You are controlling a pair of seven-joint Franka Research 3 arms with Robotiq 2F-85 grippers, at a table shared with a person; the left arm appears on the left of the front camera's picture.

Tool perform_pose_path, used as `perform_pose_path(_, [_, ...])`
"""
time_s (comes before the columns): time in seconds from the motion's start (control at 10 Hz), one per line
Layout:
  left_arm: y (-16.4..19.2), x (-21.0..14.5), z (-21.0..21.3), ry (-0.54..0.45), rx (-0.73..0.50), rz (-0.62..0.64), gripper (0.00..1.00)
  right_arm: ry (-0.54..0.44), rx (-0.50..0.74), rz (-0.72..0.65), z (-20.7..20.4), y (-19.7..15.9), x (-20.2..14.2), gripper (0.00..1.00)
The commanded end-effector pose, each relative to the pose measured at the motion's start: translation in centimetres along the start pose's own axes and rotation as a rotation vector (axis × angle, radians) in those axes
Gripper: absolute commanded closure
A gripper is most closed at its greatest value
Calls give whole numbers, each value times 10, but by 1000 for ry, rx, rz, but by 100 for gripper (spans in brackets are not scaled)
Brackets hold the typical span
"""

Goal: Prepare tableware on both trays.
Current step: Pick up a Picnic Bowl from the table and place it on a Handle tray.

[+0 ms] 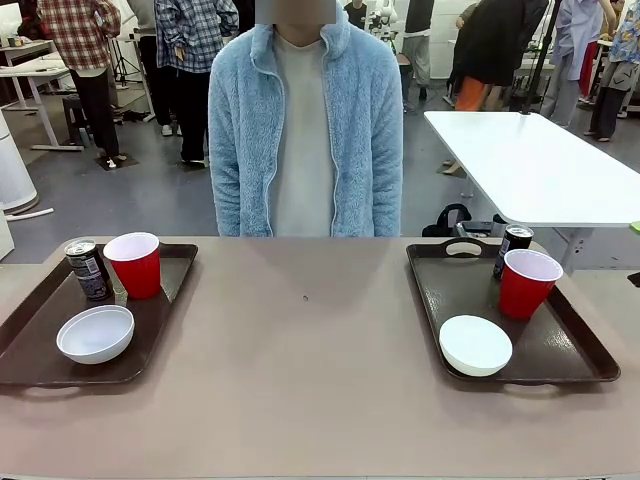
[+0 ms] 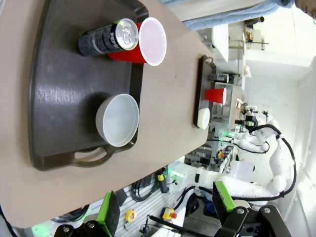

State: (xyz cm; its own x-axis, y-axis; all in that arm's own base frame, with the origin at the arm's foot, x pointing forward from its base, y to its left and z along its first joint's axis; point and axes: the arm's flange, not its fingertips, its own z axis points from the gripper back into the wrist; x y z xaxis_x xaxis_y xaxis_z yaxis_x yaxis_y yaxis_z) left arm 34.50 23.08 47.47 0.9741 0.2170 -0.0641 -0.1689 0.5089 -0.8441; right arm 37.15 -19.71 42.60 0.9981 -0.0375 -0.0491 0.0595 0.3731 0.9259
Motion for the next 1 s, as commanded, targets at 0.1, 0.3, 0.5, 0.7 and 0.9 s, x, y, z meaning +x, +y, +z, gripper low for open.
perform_pose_path(0.1, [0,-2,2,2,11,-1,0,-1,-6,-7,3,-3,-3,0])
perform_pose_path(0.3, [0,-2,2,2,11,-1,0,-1,-6,-7,3,-3,-3,0])
perform_pose_path(0.5, [0,-2,2,2,11,-1,0,-1,-6,-7,3,-3,-3,0])
perform_pose_path(0.7, [0,-2,2,2,11,-1,0,-1,-6,-7,3,-3,-3,0])
perform_pose_path(0.9, [0,-2,2,2,11,-1,0,-1,-6,-7,3,-3,-3,0])
